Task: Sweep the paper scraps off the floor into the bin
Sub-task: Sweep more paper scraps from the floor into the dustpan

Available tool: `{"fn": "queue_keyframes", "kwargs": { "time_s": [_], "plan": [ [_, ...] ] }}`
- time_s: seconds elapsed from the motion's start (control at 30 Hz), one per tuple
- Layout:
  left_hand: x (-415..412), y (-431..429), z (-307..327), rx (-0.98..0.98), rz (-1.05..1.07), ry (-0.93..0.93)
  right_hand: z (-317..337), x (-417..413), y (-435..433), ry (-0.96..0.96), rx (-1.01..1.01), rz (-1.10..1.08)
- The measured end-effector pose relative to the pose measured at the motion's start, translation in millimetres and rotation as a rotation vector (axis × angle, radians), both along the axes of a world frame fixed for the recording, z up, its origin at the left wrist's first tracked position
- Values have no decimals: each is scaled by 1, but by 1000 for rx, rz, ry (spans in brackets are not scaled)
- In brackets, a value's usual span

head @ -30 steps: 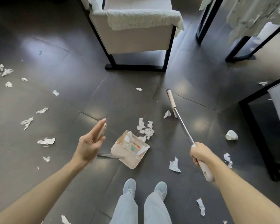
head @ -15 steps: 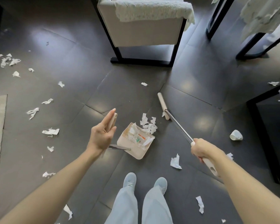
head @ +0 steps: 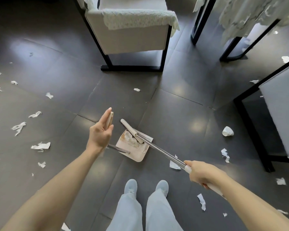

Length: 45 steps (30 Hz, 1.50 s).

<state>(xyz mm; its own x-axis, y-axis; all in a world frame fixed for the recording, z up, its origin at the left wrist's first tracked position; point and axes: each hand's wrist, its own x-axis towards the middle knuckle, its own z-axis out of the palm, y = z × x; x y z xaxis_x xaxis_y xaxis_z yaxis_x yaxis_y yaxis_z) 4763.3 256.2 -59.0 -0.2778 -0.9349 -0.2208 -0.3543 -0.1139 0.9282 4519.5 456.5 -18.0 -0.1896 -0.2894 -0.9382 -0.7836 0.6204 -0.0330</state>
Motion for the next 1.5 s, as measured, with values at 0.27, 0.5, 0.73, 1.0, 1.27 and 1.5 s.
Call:
{"fn": "queue_keyframes", "kwargs": {
  "time_s": [0.27, 0.5, 0.73, 1.0, 1.27, 1.5],
  "plan": [
    [34, 4, 23, -137, 152, 52, 28, -1, -18, 61, -136, 7],
    [70, -30, 49, -173, 442, 227, 62, 7, -91, 116, -270, 163],
    [134, -114, 77, -333, 572, 186, 100, 60, -221, 56, -449, 210],
    [250, -278, 102, -372, 631, 173, 93, 174, -416, -133, -650, 53],
    [341, -462, 125, -497, 663, -8, 68, 274, -607, -268, -773, -55],
    [389, -673, 132, -590, 684, -177, 57, 326, -853, -326, -873, -40]
  ]
}}
